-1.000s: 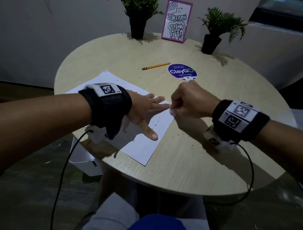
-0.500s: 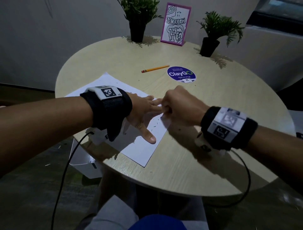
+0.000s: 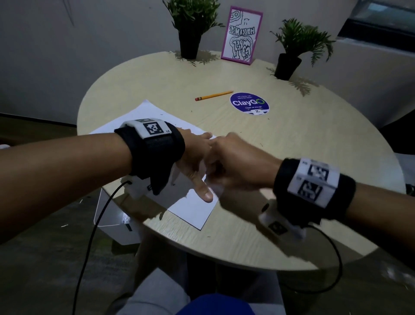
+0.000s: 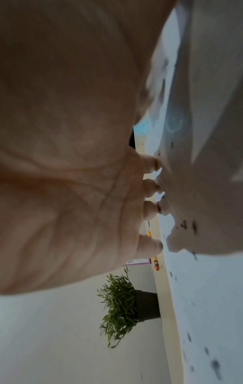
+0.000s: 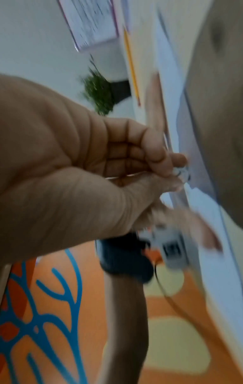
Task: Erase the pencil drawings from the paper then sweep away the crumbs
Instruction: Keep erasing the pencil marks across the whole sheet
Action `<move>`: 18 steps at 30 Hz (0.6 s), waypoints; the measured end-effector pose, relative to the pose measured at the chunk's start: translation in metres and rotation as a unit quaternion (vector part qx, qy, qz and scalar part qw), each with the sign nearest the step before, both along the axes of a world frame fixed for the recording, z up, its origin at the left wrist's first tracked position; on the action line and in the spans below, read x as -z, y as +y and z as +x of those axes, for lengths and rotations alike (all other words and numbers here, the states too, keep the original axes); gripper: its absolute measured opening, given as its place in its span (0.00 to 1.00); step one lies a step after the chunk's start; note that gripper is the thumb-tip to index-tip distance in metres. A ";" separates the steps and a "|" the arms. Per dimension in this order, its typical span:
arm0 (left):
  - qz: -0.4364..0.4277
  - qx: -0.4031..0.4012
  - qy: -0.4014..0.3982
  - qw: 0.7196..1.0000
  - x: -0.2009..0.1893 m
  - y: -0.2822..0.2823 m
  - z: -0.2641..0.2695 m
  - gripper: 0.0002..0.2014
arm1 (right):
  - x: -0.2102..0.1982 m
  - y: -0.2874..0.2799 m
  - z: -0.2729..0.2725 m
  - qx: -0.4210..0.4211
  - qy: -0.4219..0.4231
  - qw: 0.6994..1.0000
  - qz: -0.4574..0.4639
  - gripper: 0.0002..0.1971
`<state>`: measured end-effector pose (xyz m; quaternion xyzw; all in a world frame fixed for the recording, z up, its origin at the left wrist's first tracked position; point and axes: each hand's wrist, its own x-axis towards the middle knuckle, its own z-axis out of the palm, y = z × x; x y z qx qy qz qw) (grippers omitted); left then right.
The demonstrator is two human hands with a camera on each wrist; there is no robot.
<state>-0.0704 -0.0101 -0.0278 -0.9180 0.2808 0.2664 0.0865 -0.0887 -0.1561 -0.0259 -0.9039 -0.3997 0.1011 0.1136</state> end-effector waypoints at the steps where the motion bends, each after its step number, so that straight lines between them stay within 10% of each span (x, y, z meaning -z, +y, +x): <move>1: -0.002 0.005 -0.004 1.000 0.003 0.001 0.002 0.50 | 0.002 -0.007 0.015 0.020 -0.031 0.999 0.003 0.05; 5: -0.004 0.000 0.005 1.000 0.014 0.004 0.013 0.67 | 0.006 -0.031 0.057 0.116 -0.093 0.989 -0.010 0.04; 18: -0.089 -0.052 0.022 0.994 0.023 0.025 0.024 0.53 | 0.008 -0.022 0.052 0.106 -0.098 0.989 -0.025 0.04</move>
